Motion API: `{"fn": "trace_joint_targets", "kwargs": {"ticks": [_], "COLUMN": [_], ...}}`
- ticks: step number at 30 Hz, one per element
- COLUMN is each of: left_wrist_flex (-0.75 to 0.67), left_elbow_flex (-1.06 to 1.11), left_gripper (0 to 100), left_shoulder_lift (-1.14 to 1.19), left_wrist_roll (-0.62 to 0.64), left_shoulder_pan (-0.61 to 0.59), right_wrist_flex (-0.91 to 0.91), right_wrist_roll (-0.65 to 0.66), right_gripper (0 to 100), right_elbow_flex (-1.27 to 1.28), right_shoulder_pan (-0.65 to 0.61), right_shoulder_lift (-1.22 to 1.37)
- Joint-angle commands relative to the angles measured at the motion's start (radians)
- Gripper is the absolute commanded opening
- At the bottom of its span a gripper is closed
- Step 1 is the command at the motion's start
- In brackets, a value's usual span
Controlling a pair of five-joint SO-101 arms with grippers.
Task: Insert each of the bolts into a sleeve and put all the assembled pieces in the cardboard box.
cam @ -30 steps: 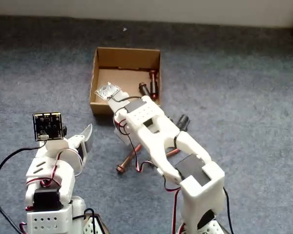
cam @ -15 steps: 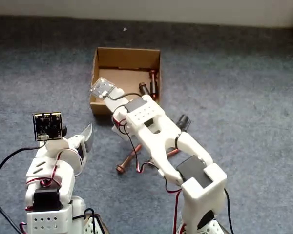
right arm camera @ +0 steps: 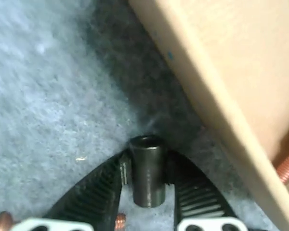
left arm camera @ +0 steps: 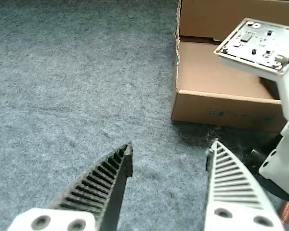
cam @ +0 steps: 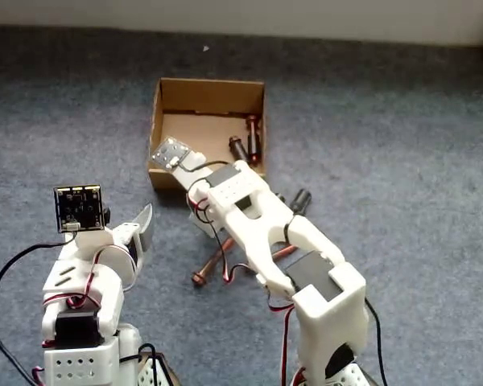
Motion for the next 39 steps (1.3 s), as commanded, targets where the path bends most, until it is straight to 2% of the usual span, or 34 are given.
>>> {"fn": "trace_joint_targets", "kwargs": {"ticks": [1, 6, 8, 10, 18, 24, 30, 39], "left_wrist_flex": [-0.020, -0.020, -0.020, -0.020, -0.018, -0.018, -0.017, -0.021], "left_elbow_flex": [-0.002, -0.002, -0.002, -0.002, -0.002, -0.001, -0.001, 0.013], "left_gripper": [26, 26, 26, 26, 26, 26, 26, 26], "left_shoulder_lift": [-0.007, -0.007, -0.007, -0.007, -0.005, -0.005, -0.005, -0.005], "left_wrist_roll": [0.006, 0.006, 0.006, 0.006, 0.006, 0.006, 0.006, 0.006], "left_shoulder_pan": [-0.012, -0.012, -0.012, -0.012, -0.007, -0.005, -0.005, -0.002], "right_wrist_flex": [0.071, 0.105, 0.110, 0.114, 0.139, 0.139, 0.139, 0.137], "right_wrist_roll": [0.008, 0.003, 0.003, 0.003, -0.005, -0.242, -0.420, -0.631], "right_gripper": [7.4, 7.2, 3.4, 0.2, 0.4, 0.4, 0.4, 0.4], "right_elbow_flex": [0.015, 0.016, 0.022, 0.027, 0.229, 0.395, 0.521, 0.657], "right_shoulder_pan": [0.010, 0.015, 0.015, 0.015, 0.016, 0.018, 0.041, 0.206], "right_shoulder_lift": [-0.007, -0.012, -0.050, -0.111, -0.449, -0.690, -0.908, -1.202]}}
